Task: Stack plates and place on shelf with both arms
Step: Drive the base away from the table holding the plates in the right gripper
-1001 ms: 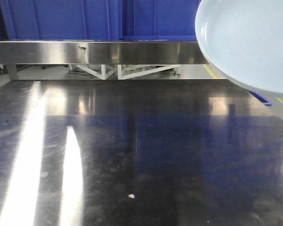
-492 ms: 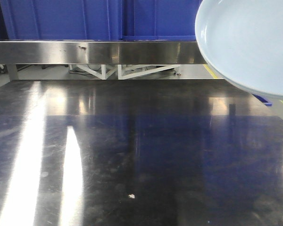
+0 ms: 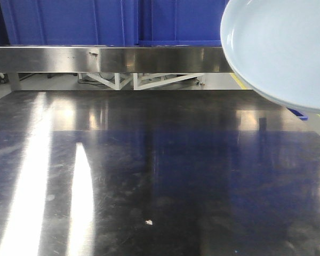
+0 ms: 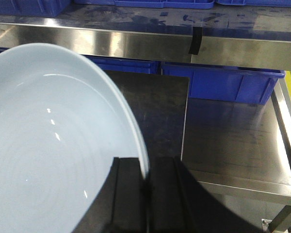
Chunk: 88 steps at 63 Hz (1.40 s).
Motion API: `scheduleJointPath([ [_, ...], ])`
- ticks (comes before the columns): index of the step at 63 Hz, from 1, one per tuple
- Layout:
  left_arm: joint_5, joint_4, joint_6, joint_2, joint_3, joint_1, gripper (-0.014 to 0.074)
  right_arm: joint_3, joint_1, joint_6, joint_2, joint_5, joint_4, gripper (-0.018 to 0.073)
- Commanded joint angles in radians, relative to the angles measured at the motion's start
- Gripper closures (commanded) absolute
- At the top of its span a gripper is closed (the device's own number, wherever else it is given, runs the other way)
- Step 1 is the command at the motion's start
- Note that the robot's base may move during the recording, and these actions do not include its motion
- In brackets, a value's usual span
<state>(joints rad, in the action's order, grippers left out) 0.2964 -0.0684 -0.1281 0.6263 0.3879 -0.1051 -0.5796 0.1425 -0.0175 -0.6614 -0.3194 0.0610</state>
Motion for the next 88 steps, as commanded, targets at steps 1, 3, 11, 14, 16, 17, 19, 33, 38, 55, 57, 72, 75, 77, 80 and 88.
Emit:
scheduleJointPath([
  [1, -0.075, -0.005, -0.004, 0.001, 0.029, -0.009, 0.0508, -0.03, -0.007, 0.005, 0.008, 0.102, 0.001, 0.0511],
  [3, -0.075, -0.005, -0.004, 0.001, 0.029, -0.009, 0.0508, -0.03, -0.007, 0.005, 0.008, 0.102, 0.001, 0.0511],
  [11, -0.075, -0.005, -0.004, 0.001, 0.029, -0.009, 0.0508, -0.03, -0.007, 0.005, 0.008, 0.102, 0.001, 0.0511],
  [14, -0.075, -0.005, -0.004, 0.001, 0.029, -0.009, 0.0508, -0.03, -0.007, 0.005, 0.008, 0.102, 0.001, 0.0511],
  [16, -0.075, -0.005, -0.004, 0.001, 0.029, -0.009, 0.0508, -0.03, -0.007, 0.005, 0.008, 0.102, 0.001, 0.0511],
  [17, -0.075, -0.005, -0.004, 0.001, 0.029, -0.009, 0.0508, -0.03, -0.007, 0.005, 0.008, 0.102, 0.001, 0.0511],
  [19, -0.075, -0.005, -0.004, 0.001, 0.029, -0.009, 0.0508, -0.03, -0.007, 0.005, 0.008, 0.102, 0.001, 0.0511],
  [33, -0.075, -0.005, -0.004, 0.001, 0.029, -0.009, 0.0508, -0.03, -0.007, 0.005, 0.008, 0.102, 0.001, 0.0511],
  [38, -0.075, -0.005, -0.004, 0.001, 0.029, -0.009, 0.0508, -0.03, -0.007, 0.005, 0.008, 0.102, 0.001, 0.0511],
  [55, -0.075, -0.005, -0.004, 0.001, 0.029, -0.009, 0.0508, -0.03, -0.007, 0.005, 0.008, 0.102, 0.001, 0.0511],
  [57, -0.075, -0.005, -0.004, 0.001, 0.029, -0.009, 0.0508, -0.03, -0.007, 0.005, 0.008, 0.102, 0.001, 0.0511],
  [72, -0.075, -0.005, -0.004, 0.001, 0.029, -0.009, 0.0508, -0.03, -0.007, 0.005, 0.007, 0.102, 0.001, 0.0511],
  [75, -0.075, -0.005, -0.004, 0.001, 0.029, -0.009, 0.0508, -0.03, -0.007, 0.005, 0.007, 0.102, 0.001, 0.0511],
  [77, -0.075, -0.005, -0.004, 0.001, 0.029, -0.009, 0.0508, -0.03, -0.007, 0.005, 0.007, 0.102, 0.001, 0.0511],
  [80, -0.075, -0.005, -0.004, 0.001, 0.029, -0.009, 0.0508, -0.03, -0.007, 0.005, 0.007, 0.102, 0.001, 0.0511],
  [88, -0.075, -0.005, -0.004, 0.001, 0.029, -0.009, 0.0508, -0.03, -0.007, 0.005, 0.007, 0.102, 0.001, 0.0511],
])
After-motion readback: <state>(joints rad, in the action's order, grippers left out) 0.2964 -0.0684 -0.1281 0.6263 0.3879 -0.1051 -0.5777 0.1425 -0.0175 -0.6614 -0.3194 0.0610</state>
